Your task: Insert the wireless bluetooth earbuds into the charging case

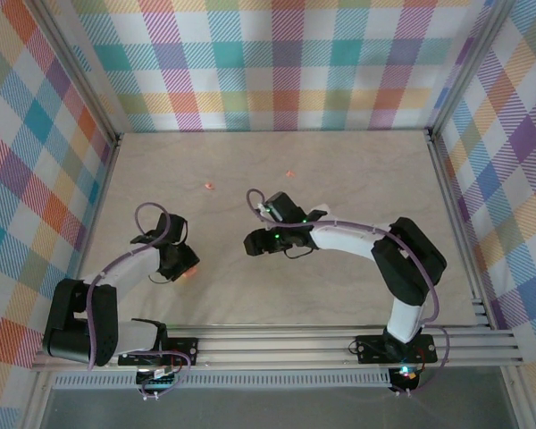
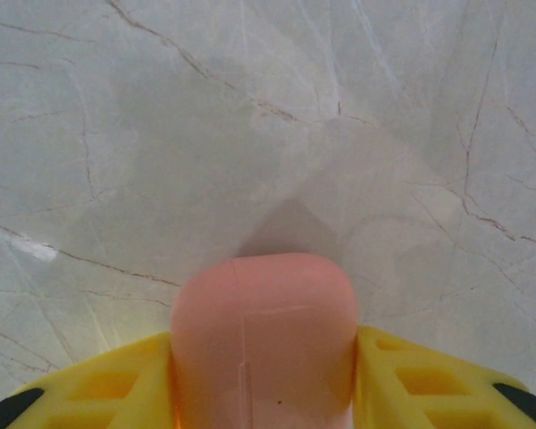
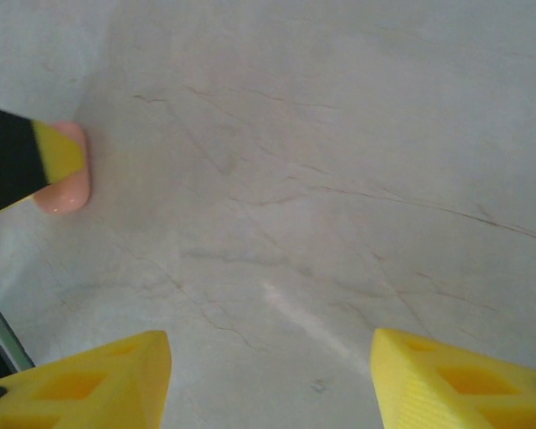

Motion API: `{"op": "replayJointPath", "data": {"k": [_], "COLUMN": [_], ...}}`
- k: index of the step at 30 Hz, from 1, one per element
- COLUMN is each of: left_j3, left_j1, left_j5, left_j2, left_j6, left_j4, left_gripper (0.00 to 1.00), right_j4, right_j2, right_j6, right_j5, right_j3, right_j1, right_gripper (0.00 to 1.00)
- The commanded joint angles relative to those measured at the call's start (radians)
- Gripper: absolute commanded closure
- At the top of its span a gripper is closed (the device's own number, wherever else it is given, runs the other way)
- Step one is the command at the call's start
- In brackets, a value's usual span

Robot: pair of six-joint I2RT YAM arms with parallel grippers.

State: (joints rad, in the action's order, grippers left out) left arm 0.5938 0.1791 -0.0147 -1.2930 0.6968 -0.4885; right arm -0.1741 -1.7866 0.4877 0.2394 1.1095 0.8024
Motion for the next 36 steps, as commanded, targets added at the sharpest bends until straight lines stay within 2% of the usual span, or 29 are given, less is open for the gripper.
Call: {"op": "replayJointPath", "data": {"k": [1, 5, 9, 13, 16, 23, 28, 36], "left_j3": [0.004, 0.054, 0.131, 0.192, 0.221, 0.300, 0.382, 0.524], "left_j1": [0.036, 0.125, 0.236, 0.341, 0.387, 0.405, 0.410, 0.453], "left_j5": [-0.031, -0.046, -0.076, -0.158, -0.223, -0.419, -0.472, -0.514], "left_j2": [-0.034, -0.033, -0.043, -0.062, -0.082, -0.127, -0.145, -0.207], "left_j6": [-0.056, -0.149, -0.321, -0.521, -0.648, -0.867, -0.939, -1.065], "left_j4": [0.108, 0.151, 0.200, 0.291, 0.346, 0.429, 0.440, 0.310], "left_gripper": [0.61, 0.63, 0.63, 0.63, 0.63, 0.66, 0.67, 0.67], "right_j4": [0.041, 0.065, 0.060, -0.112, -0.245, -0.373, -0.400, -0.430], "right_j2": [0.060, 0.101, 0.133, 0.170, 0.201, 0.274, 0.284, 0.292], "right_j6": [0.053, 0.078, 0.095, -0.028, -0.115, -0.157, -0.122, -0.100], "right_j5": [0.080, 0.174, 0.308, 0.402, 0.454, 0.597, 0.662, 0.620], "right_j3": [-0.034, -0.066, -0.073, 0.010, 0.061, 0.075, 0.077, 0.084], "right_j1": [-0.055, -0.149, -0.281, -0.351, -0.379, -0.443, -0.448, -0.400], "right_gripper": [0.39, 0.38, 0.38, 0.38, 0.38, 0.37, 0.37, 0.37]}}
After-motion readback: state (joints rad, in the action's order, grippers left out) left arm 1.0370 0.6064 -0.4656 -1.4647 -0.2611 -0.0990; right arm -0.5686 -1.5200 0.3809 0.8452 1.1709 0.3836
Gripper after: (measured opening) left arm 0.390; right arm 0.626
